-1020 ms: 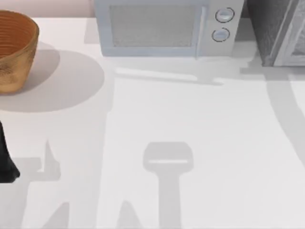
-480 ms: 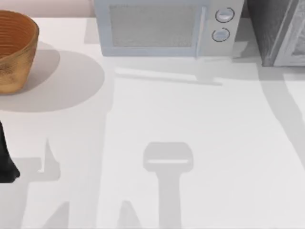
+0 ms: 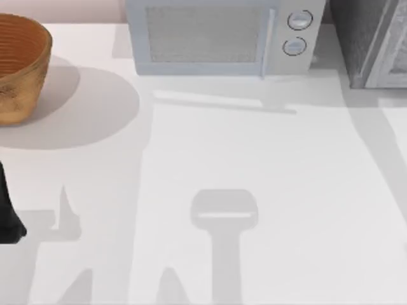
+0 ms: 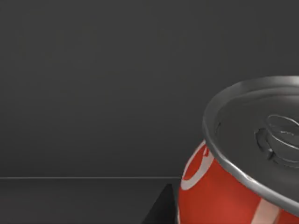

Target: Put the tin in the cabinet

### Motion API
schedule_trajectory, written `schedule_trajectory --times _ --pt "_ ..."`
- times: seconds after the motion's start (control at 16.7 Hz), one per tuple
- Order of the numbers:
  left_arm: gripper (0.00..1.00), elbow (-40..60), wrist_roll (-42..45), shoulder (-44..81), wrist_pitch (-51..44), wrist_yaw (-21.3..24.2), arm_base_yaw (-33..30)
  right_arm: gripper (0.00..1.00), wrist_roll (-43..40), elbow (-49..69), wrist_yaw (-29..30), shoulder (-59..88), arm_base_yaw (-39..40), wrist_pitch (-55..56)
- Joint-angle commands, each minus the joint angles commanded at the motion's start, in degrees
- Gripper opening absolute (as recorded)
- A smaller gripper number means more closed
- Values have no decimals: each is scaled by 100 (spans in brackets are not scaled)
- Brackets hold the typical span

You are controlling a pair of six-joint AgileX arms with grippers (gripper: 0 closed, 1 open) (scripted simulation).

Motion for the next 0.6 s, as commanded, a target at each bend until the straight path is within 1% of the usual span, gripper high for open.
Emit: schedule_trajectory --times 0.6 --pt "100 0 0 0 0 0 0 0 -25 3679 -225 2751 -341 -944"
